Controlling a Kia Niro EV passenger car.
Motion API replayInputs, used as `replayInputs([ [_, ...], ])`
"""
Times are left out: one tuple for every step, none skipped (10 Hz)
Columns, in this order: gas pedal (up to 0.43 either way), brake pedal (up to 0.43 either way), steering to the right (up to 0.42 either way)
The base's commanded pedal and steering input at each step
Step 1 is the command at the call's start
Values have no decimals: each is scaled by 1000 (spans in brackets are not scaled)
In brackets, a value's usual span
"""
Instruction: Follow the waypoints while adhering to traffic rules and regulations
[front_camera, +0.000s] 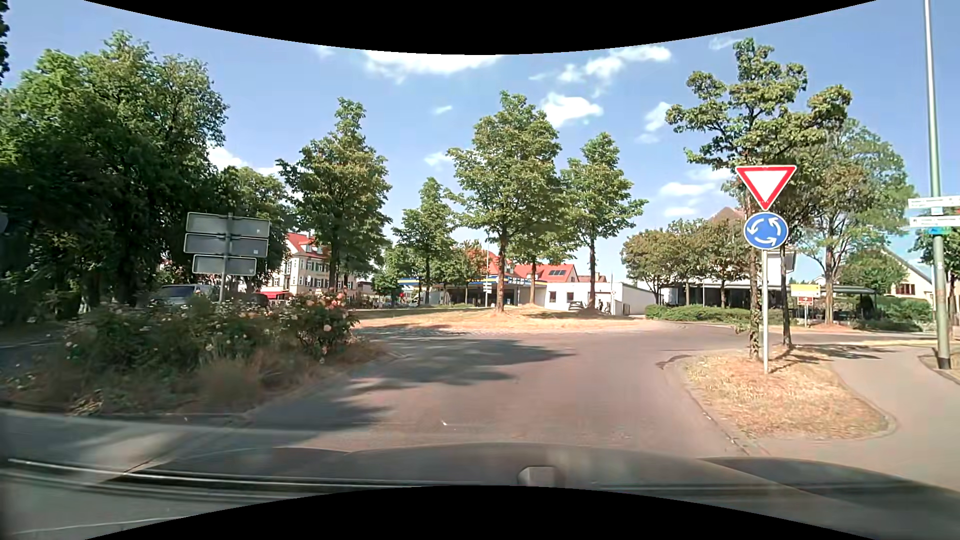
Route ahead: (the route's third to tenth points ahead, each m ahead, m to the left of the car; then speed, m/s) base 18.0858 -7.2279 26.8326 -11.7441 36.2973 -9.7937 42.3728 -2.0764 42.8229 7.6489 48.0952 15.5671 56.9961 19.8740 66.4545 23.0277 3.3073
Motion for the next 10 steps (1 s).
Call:
replayInputs([
  [0,6,76],
  [0,6,71],
  [0,6,68],
  [0,12,64],
  [0,55,64],
  [0,67,65],
  [0,98,65],
  [0,152,64],
  [0,177,63],
  [0,183,62],
])
